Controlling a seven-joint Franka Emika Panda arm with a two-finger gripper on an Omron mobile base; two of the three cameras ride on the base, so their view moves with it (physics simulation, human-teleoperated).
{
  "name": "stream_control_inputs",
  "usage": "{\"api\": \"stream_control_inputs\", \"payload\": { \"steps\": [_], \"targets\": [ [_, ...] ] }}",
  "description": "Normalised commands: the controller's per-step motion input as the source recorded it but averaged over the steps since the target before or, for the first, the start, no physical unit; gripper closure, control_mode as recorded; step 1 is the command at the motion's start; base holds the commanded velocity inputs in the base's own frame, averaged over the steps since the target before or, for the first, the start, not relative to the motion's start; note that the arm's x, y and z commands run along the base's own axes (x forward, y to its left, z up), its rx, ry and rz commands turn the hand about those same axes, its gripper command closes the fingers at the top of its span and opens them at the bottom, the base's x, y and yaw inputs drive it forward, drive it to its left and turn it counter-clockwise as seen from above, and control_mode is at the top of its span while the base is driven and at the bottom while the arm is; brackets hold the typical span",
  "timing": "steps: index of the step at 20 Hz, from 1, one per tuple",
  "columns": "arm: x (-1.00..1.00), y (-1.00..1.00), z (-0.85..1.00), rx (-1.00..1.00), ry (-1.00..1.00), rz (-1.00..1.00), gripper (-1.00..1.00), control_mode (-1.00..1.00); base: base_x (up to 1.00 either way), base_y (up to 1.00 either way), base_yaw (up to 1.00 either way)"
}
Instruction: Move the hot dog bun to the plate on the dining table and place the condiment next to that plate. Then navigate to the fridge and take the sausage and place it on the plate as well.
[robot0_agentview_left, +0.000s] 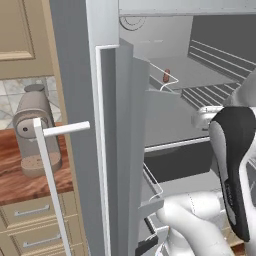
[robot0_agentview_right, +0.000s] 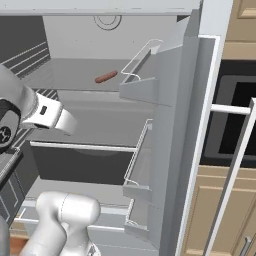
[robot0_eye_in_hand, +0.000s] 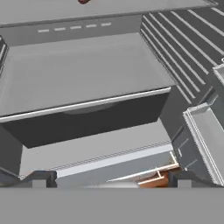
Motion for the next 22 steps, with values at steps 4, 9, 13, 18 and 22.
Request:
{"api": "stream_control_inputs", "payload": {
  "steps": [4, 9, 13, 18, 22],
  "targets": [
    [0.04, -0.02, 0.51, -0.01, -0.4, -0.09, -1.0, -1.0, 0.0, 0.0, 0.0],
    [0.54, 0.1, 0.29, -0.13, -0.13, -0.09, -1.0, -1.0, 0.0, 0.0, 0.0],
    [0.87, 0.08, 0.18, -0.06, -0.01, -0.02, -1.0, -1.0, 0.0, 0.0, 0.0],
    [0.96, 0.0, 0.07, 0.0, 0.06, 0.0, -1.0, -1.0, 0.0, 0.0, 0.0],
    [0.88, 0.0, 0.0, 0.03, 0.01, 0.0, -1.0, -1.0, 0.0, 0.0, 0.0]
  ]
}}
